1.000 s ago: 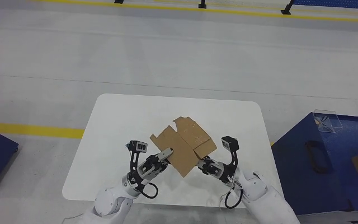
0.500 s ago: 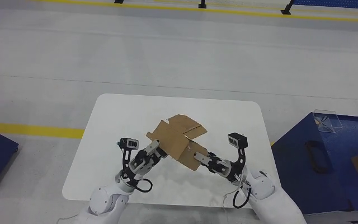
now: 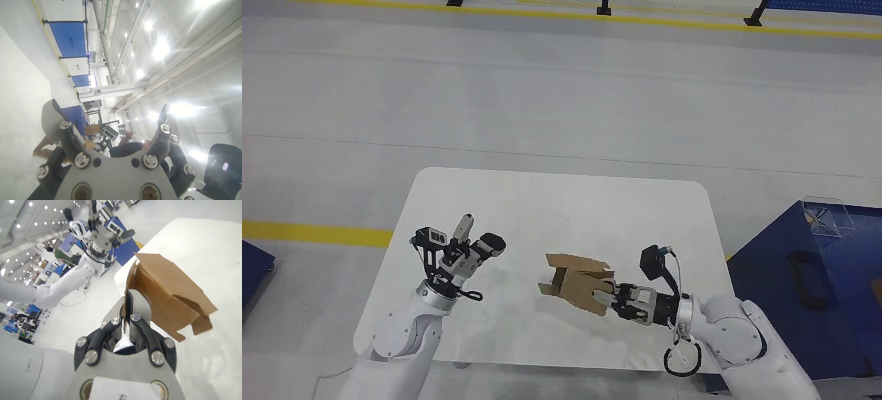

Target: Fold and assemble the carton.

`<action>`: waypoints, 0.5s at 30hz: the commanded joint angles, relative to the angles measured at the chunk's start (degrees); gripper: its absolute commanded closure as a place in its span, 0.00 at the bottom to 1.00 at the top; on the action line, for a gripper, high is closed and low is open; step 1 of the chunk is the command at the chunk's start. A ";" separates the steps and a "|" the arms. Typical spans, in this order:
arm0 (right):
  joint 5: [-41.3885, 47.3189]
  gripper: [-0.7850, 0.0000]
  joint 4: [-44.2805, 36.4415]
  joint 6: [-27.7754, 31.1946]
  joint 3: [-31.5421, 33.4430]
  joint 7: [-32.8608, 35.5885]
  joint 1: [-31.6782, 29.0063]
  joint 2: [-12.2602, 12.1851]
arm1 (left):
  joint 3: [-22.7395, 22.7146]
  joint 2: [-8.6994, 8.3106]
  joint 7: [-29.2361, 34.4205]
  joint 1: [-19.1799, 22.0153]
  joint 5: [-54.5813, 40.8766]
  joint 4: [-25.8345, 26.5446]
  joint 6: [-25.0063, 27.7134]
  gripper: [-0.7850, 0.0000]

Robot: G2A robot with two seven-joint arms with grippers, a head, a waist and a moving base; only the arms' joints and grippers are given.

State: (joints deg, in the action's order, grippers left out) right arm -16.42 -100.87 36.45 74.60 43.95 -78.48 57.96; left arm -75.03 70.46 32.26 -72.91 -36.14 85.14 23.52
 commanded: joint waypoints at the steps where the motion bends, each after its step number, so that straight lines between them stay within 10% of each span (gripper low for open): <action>1: -1.97 1.00 -1.55 1.42 -0.38 2.97 -0.50 -0.30 | 0.16 0.07 2.26 0.38 -2.32 0.06 -0.42 0.00; 15: -3.29 1.00 -8.08 7.74 0.12 7.78 -3.00 -1.90 | 1.84 -0.63 18.70 1.62 -0.32 1.13 -7.11 0.00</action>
State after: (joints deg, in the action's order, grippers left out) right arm -19.69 -108.85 44.22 74.74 51.67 -81.44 56.13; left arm -73.24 69.89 50.29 -71.40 -36.39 86.34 17.54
